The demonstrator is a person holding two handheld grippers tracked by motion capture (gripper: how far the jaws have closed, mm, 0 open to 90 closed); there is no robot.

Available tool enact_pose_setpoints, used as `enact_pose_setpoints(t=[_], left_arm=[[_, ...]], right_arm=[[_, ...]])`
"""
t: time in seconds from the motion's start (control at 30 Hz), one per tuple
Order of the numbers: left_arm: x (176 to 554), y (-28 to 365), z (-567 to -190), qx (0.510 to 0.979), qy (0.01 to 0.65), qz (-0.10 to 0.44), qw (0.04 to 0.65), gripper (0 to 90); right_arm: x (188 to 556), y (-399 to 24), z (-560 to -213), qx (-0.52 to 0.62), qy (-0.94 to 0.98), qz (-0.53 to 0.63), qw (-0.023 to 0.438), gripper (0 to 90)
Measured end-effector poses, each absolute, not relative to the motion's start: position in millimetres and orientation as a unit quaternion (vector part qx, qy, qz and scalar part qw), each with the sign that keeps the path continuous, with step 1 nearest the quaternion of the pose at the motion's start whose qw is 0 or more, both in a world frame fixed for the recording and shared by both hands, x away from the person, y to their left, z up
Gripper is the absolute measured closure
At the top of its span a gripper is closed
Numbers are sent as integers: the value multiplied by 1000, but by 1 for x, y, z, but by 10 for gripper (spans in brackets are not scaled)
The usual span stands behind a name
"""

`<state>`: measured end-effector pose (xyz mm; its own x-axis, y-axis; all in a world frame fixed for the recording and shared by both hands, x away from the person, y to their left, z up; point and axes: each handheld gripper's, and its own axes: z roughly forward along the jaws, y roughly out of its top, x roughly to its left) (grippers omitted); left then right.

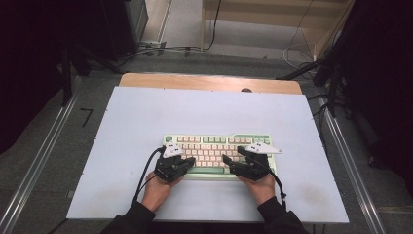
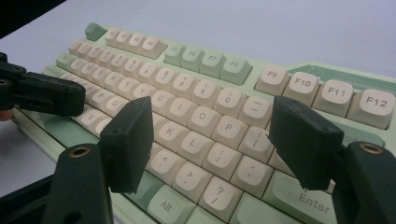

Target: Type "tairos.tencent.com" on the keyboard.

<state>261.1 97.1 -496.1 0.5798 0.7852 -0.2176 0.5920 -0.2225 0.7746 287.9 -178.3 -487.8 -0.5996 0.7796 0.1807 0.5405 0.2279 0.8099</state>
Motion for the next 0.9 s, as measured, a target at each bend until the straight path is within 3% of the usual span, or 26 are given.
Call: enact_pose_setpoints(t=[0.1, 0.2, 0.3, 0.43, 0.6, 0.7, 0.9], left_arm=[[260, 100, -492, 760, 442, 127, 460, 678], [258, 106, -487, 734, 452, 172, 476, 531], [259, 112, -487, 718, 471, 187, 477, 423], [259, 117, -489, 705, 489, 190, 477, 406], [257, 121, -490, 704, 494, 191, 474, 406], [255, 124, -491, 705, 497, 189, 469, 404], [249, 132, -492, 698, 509, 194, 465, 395]], right_arm=[[287, -179, -487, 428, 770, 453, 134, 299], [287, -181, -487, 430, 769, 453, 136, 324], [287, -182, -487, 431, 767, 454, 139, 407], [289, -183, -486, 432, 763, 459, 141, 618], [291, -180, -487, 428, 767, 456, 142, 816], [292, -177, -487, 421, 772, 453, 145, 875], [296, -168, -487, 413, 779, 449, 142, 877]])
